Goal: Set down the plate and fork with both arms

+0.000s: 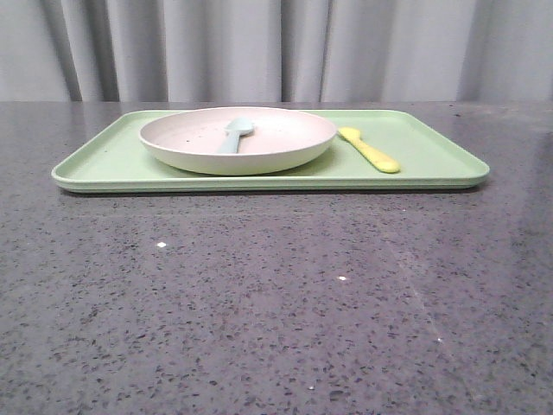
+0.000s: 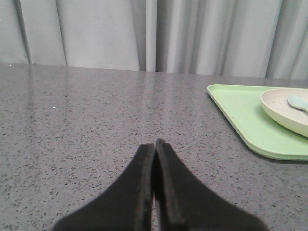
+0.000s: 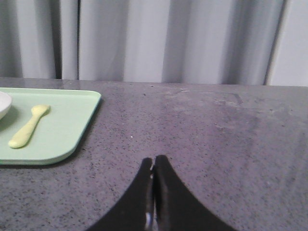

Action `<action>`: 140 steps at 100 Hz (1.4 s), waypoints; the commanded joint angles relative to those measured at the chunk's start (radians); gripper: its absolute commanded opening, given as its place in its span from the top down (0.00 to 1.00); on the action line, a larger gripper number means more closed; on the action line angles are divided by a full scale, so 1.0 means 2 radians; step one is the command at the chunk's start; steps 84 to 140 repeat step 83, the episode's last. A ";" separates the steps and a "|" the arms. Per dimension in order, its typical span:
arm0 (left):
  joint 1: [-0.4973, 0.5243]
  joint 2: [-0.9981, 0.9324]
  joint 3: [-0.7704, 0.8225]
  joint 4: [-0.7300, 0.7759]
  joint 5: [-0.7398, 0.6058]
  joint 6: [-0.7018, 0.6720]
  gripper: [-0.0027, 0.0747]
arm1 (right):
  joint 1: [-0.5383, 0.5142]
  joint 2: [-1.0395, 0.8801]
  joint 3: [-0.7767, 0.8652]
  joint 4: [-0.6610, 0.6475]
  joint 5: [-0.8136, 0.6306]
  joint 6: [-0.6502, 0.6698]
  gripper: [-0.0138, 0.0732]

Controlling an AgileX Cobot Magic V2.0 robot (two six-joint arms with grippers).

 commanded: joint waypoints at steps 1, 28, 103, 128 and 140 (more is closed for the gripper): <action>-0.002 -0.016 0.007 -0.004 -0.039 -0.003 0.99 | -0.010 -0.022 0.002 0.011 -0.025 0.000 0.92; -0.002 -0.016 0.007 -0.004 -0.039 -0.003 0.99 | -0.012 -0.036 0.001 0.013 0.042 0.000 0.92; -0.002 -0.016 0.007 -0.004 -0.039 -0.003 0.99 | -0.012 -0.036 0.001 0.013 0.042 -0.001 0.92; -0.002 -0.016 0.007 -0.004 -0.039 -0.003 0.99 | -0.012 -0.036 0.001 0.013 0.042 -0.001 0.92; -0.002 -0.016 0.007 -0.004 -0.039 -0.003 0.99 | -0.012 -0.036 0.001 0.013 0.042 -0.001 0.92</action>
